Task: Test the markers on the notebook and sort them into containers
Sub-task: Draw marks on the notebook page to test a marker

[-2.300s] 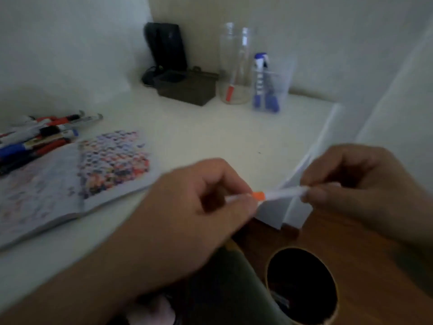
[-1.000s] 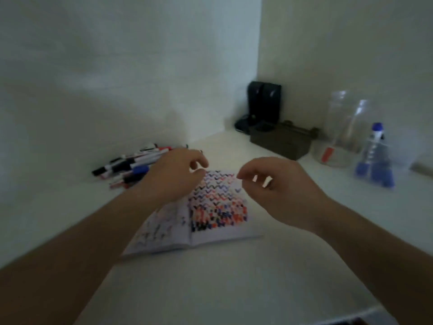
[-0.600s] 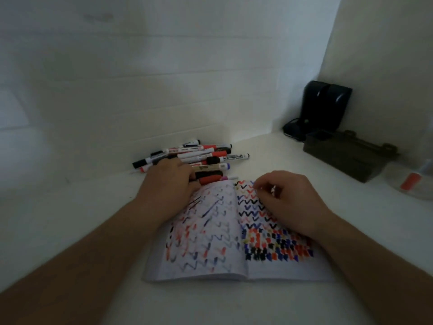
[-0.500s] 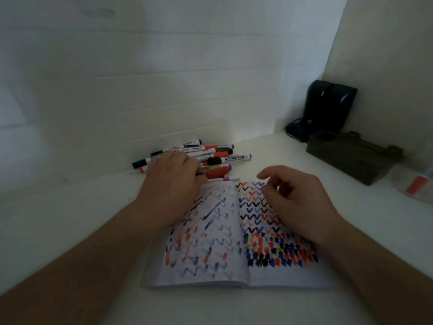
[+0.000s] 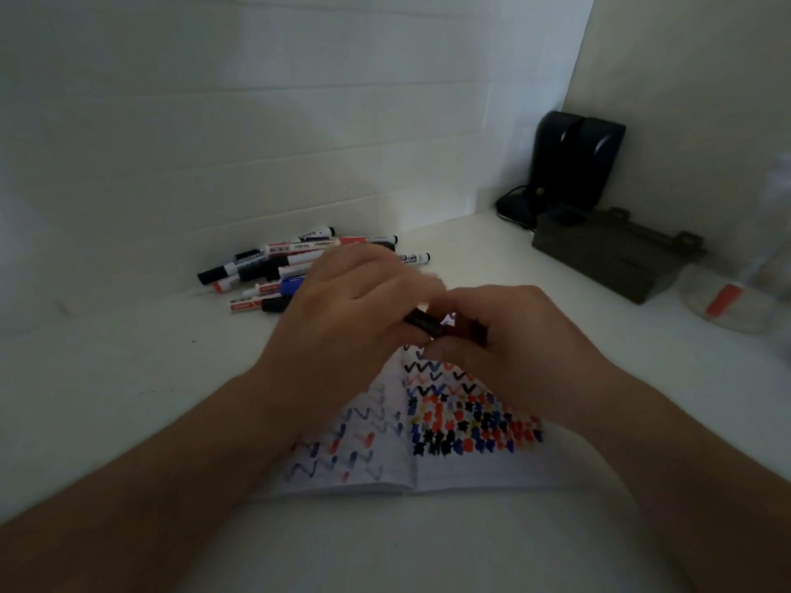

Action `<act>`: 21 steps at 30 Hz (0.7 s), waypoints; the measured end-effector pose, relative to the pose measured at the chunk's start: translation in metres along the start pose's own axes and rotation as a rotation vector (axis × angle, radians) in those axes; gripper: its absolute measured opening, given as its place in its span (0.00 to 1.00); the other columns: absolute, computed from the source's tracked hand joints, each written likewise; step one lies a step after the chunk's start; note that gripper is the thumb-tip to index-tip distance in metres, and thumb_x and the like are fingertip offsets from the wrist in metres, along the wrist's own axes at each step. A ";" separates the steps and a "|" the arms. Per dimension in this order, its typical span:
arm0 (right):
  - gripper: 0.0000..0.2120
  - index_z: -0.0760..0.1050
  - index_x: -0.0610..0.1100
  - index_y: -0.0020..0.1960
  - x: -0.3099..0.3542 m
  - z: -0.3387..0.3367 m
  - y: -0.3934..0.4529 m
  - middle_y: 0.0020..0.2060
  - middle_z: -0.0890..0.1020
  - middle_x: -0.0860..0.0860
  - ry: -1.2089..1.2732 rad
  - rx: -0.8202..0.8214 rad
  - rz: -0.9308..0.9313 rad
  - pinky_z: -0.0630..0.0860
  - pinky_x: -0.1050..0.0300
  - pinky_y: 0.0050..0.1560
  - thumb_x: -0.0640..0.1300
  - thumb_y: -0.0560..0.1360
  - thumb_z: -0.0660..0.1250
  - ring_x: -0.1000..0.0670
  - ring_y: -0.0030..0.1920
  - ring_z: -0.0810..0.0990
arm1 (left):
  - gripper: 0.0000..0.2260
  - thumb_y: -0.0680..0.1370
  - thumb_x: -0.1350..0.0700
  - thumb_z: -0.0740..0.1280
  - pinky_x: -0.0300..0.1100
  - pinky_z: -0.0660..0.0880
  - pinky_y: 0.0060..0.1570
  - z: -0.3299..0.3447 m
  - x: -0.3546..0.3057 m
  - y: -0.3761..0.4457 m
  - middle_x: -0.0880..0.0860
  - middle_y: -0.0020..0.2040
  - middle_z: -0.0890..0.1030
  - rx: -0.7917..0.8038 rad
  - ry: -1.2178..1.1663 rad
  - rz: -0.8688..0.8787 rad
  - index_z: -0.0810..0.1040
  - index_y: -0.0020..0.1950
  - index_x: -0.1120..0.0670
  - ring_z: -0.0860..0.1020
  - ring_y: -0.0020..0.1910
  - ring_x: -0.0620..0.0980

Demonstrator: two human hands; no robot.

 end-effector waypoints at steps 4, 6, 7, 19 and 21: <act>0.07 0.77 0.55 0.48 -0.006 -0.008 -0.004 0.39 0.84 0.56 0.394 -0.129 0.155 0.78 0.62 0.38 0.48 0.76 0.74 0.56 0.36 0.82 | 0.23 0.77 0.50 0.74 0.41 0.76 0.62 0.002 0.010 -0.003 0.41 0.62 0.76 -0.021 -0.442 -0.510 0.66 0.68 0.44 0.78 0.61 0.43; 0.08 0.75 0.45 0.47 -0.005 -0.004 -0.005 0.35 0.84 0.47 0.798 -0.124 0.212 0.78 0.55 0.33 0.39 0.75 0.74 0.48 0.32 0.82 | 0.14 0.82 0.41 0.62 0.40 0.78 0.58 0.012 0.008 -0.004 0.40 0.58 0.78 0.174 -0.482 -0.581 0.67 0.65 0.43 0.78 0.58 0.39; 0.09 0.74 0.42 0.45 -0.004 -0.001 -0.005 0.33 0.82 0.44 0.951 -0.115 0.227 0.75 0.55 0.30 0.37 0.76 0.74 0.47 0.30 0.80 | 0.15 0.81 0.37 0.57 0.37 0.77 0.54 0.017 0.003 -0.005 0.40 0.55 0.78 0.303 -0.430 -0.540 0.69 0.63 0.43 0.78 0.55 0.37; 0.09 0.71 0.40 0.40 -0.005 0.025 -0.007 0.27 0.70 0.42 1.373 0.048 0.258 0.61 0.62 0.23 0.38 0.75 0.70 0.52 0.23 0.66 | 0.08 0.85 0.45 0.55 0.38 0.65 0.26 0.031 -0.020 -0.014 0.48 0.29 0.69 0.484 -0.410 -0.405 0.63 0.47 0.43 0.69 0.27 0.45; 0.13 0.70 0.40 0.40 -0.005 0.026 -0.007 0.28 0.71 0.41 1.395 0.068 0.252 0.63 0.62 0.23 0.37 0.75 0.74 0.51 0.24 0.68 | 0.08 0.85 0.45 0.56 0.42 0.68 0.28 0.033 -0.018 -0.014 0.48 0.31 0.71 0.514 -0.447 -0.438 0.64 0.46 0.43 0.70 0.29 0.45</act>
Point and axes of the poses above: each hand's wrist, its own y-axis towards the middle knuckle, its own z-axis out of the palm, x = y × z, the point moved 5 cm from there along y, towards the middle knuckle
